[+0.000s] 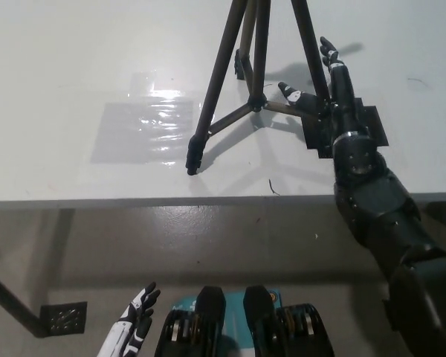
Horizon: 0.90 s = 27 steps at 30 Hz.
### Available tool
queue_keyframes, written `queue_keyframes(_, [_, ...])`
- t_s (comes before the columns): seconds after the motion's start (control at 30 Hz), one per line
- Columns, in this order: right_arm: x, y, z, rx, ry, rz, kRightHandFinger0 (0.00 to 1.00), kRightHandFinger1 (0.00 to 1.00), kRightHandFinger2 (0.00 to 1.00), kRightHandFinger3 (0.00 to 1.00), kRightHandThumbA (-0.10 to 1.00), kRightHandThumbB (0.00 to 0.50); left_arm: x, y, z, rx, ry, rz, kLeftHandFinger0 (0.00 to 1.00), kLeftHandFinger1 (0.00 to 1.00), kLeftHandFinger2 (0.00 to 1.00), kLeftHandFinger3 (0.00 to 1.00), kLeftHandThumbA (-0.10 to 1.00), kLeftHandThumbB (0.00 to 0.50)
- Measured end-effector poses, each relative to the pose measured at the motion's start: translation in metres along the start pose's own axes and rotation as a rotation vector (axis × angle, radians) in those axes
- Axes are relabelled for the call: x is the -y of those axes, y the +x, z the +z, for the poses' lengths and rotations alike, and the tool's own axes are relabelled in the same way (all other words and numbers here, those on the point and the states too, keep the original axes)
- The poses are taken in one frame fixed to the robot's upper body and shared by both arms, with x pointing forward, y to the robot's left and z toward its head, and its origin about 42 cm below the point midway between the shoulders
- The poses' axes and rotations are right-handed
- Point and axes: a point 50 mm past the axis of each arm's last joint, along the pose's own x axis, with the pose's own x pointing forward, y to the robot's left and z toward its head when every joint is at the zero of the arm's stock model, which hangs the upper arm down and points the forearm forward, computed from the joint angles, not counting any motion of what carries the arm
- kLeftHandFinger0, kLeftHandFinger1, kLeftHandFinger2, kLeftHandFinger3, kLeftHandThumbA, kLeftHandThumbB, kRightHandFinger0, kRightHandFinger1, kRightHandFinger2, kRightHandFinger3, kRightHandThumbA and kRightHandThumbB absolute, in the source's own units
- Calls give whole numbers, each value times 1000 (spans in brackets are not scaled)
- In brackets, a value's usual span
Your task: A tripod lies near the right hand side of the table and the robot grab a leg of the tripod using its right hand and put it up right.
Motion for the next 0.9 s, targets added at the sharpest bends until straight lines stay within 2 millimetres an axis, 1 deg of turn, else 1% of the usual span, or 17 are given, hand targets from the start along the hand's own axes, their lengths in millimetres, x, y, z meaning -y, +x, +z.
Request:
queue_keyframes(0.1, [5, -9, -4, 32, 30, -1, 1000, 1000, 1000, 1000, 842, 500, 0, 1, -1, -4, 0, -1, 1000, 1000, 1000, 1000, 1000, 420])
queue_keyframes(0.13, [8, -14, -6, 43, 41, -1, 1000, 1000, 1000, 1000, 827, 500, 0, 0, -2, -8, -1, -1, 1000, 1000, 1000, 1000, 1000, 432])
queue_keyframes(0.2, [12, -22, -9, 63, 54, -4, 1000, 1000, 1000, 1000, 805, 500, 0, 0, -3, -12, -1, -2, 1000, 1000, 1000, 1000, 1000, 433])
queue_keyframes(0.27, [17, -36, -16, 81, 64, -13, 1000, 1000, 1000, 1000, 799, 500, 1, 0, -5, -17, -2, -2, 1000, 1000, 1000, 1000, 1000, 433])
queue_keyframes(0.3, [20, -43, -19, 92, 69, -18, 1000, 1000, 1000, 1000, 872, 500, 1, -1, -5, -19, -2, -2, 1000, 1000, 1000, 1000, 1000, 432])
queue_keyframes(0.37, [24, -55, -26, 96, 74, -26, 1000, 1000, 1000, 1000, 899, 500, 1, -1, -6, -22, -2, -3, 1000, 1000, 1000, 1000, 1000, 431])
queue_keyframes(0.4, [28, -66, -33, 93, 77, -32, 1000, 1000, 1000, 1000, 899, 500, 1, -1, -6, -25, -3, -3, 1000, 1000, 1000, 1000, 1000, 429])
queue_keyframes(0.47, [34, -81, -40, 97, 81, -45, 1000, 1000, 1000, 1000, 898, 500, 1, -1, -7, -29, -3, -3, 1000, 1000, 1000, 1000, 1000, 429])
queue_keyframes(0.5, [36, -89, -45, 96, 83, -52, 1000, 1000, 1000, 1000, 879, 500, 1, -1, -8, -32, -3, -4, 1000, 1000, 1000, 1000, 1000, 432])
queue_keyframes(0.6, [45, -118, -56, 97, 82, -72, 1000, 1000, 1000, 1000, 925, 500, 1, -2, -9, -42, -4, -4, 1000, 1000, 1000, 1000, 1000, 433])
queue_keyframes(0.7, [52, -144, -64, 103, 79, -89, 1000, 1000, 1000, 1000, 940, 500, 2, -2, -11, -50, -5, -5, 1000, 1000, 1000, 1000, 1000, 440])
queue_keyframes(0.77, [57, -162, -67, 111, 76, -100, 1000, 1000, 1000, 1000, 878, 500, 2, -3, -12, -56, -6, -6, 1000, 1000, 1000, 1000, 1000, 432])
queue_keyframes(0.87, [62, -188, -68, 127, 71, -111, 1000, 1000, 1000, 1000, 899, 500, 2, -3, -13, -62, -6, -6, 1000, 1000, 1000, 1000, 1000, 438])
queue_keyframes(0.9, [64, -200, -68, 133, 68, -113, 1000, 1000, 1000, 1000, 899, 500, 2, -3, -14, -63, -6, -6, 1000, 1000, 1000, 1000, 1000, 438])
